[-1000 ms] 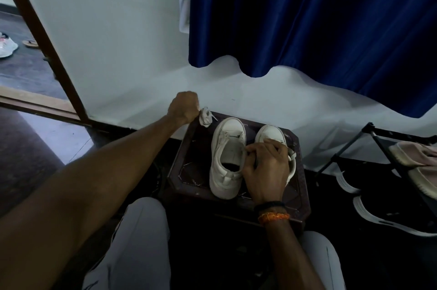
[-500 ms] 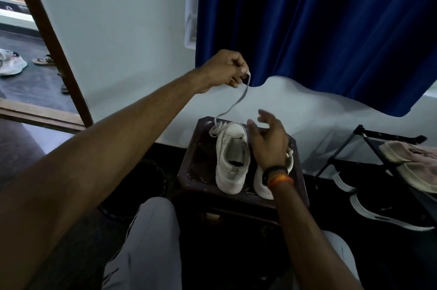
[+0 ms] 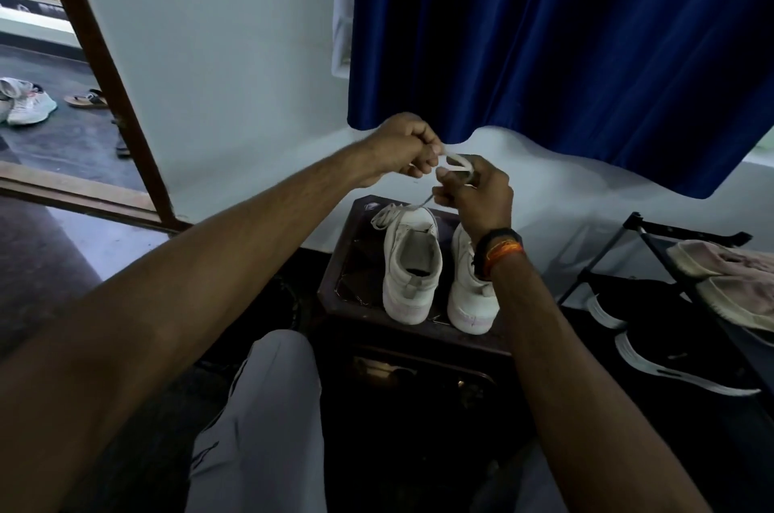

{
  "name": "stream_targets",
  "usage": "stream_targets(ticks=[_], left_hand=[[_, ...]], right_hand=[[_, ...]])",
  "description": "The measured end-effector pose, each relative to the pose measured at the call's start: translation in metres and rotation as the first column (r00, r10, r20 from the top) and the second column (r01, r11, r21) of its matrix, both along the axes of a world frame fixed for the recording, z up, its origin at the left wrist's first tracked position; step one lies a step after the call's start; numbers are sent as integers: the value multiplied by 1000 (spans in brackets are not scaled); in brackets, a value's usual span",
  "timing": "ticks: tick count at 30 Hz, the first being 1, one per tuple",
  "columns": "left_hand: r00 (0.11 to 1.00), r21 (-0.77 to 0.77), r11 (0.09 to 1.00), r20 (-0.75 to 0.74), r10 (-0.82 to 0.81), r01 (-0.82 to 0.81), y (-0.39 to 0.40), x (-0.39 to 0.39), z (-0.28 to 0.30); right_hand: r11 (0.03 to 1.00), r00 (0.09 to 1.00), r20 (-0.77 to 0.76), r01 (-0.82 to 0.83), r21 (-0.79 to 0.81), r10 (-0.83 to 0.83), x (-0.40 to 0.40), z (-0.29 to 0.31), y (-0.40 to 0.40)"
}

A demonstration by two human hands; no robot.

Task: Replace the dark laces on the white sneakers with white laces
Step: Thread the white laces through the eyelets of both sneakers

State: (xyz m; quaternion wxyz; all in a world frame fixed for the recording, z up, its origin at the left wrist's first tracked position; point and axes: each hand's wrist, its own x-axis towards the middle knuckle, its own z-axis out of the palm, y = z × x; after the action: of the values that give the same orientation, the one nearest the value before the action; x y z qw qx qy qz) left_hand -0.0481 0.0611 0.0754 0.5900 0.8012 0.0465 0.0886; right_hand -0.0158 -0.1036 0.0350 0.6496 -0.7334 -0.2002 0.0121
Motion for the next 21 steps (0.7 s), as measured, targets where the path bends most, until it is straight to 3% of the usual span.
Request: stream_targets(ticks=[4,8,14,17,21], left_hand=[[999,49,999,-32,-1,2,-8,-3,-17],[999,45,998,7,53,-53,-15,-1,-22],[996,83,993,26,85,-87,-19,7,-23],[985,101,980,8,173,-173,-16,8,-30],[972,330,932,-124,197,-147,-3,12,-51]], right_hand=[[977,989,134,-40,-207,68,-1,3,-5],[915,926,366,63,-399,95,11,1,-8],[863,809,570,179,-473,144,35,-10,-17],[871,822,568,314,-379,-49,55,-11,-24],[824,736,477,564,-41,-480,92,12,-39]])
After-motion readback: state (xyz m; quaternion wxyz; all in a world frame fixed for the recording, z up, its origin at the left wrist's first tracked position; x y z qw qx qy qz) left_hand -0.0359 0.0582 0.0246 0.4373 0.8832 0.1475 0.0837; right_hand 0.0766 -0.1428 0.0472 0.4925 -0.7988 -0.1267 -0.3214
